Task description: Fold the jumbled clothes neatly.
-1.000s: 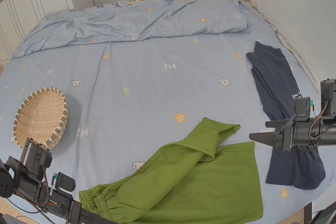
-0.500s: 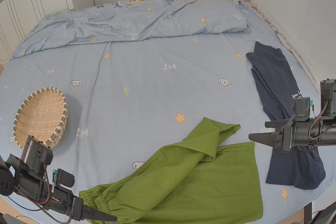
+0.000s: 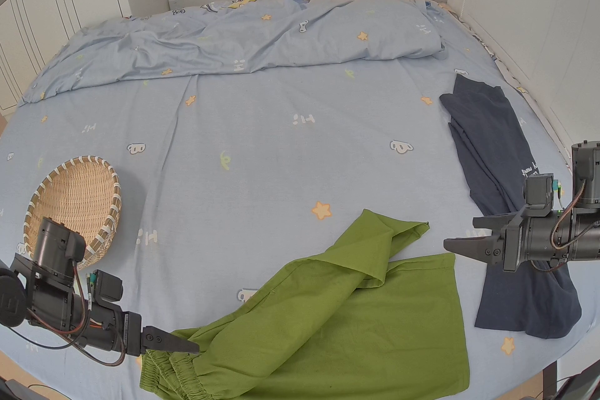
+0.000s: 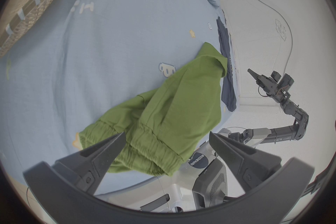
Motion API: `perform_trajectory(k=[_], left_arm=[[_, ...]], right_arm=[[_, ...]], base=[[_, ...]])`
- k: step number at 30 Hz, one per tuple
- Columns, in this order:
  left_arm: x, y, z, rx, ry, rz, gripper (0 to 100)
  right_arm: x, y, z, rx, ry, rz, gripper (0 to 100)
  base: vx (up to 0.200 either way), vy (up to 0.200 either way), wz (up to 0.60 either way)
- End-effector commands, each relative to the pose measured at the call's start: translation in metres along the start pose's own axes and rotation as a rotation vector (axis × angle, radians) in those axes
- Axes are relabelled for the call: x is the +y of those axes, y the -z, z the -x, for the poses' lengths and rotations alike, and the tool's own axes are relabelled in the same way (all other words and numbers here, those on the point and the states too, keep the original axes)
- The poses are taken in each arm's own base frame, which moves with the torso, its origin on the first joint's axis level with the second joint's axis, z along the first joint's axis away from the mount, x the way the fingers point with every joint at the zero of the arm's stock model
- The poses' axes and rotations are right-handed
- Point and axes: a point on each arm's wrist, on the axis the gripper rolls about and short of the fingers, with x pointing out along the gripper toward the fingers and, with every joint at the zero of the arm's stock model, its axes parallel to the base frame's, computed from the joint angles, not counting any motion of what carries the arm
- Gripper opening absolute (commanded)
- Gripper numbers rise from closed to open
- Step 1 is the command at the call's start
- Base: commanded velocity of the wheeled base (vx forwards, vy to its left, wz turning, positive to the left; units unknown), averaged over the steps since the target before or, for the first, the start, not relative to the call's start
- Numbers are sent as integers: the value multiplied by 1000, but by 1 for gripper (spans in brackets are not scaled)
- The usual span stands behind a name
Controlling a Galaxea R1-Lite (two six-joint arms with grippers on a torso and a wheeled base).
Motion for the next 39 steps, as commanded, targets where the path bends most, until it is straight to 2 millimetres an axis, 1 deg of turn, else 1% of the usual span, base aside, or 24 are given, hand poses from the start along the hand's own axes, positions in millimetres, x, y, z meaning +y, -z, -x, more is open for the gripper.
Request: perform_trajectory(k=[1,11,28,29,39], left_arm=[[14,-10,-22,72,-18,55,100],[14,-9,-24,84,-13,60,100],[15,-5,-38,168,0,77,100],[15,-5,-38,168,0,77,0],[13,-7,-37,158,3,68,0]], right_arm=[[0,0,0,0,-1,1,100],[0,0,-1,2,-1,0,100],[-1,1,-2,7,1,-2,100],[-1,1,-2,7,1,-1,100],[0,1,-2,8,0,0,100]], base=[[0,0,0],[0,0,0],[0,0,0],[0,0,0],[0,0,0]])
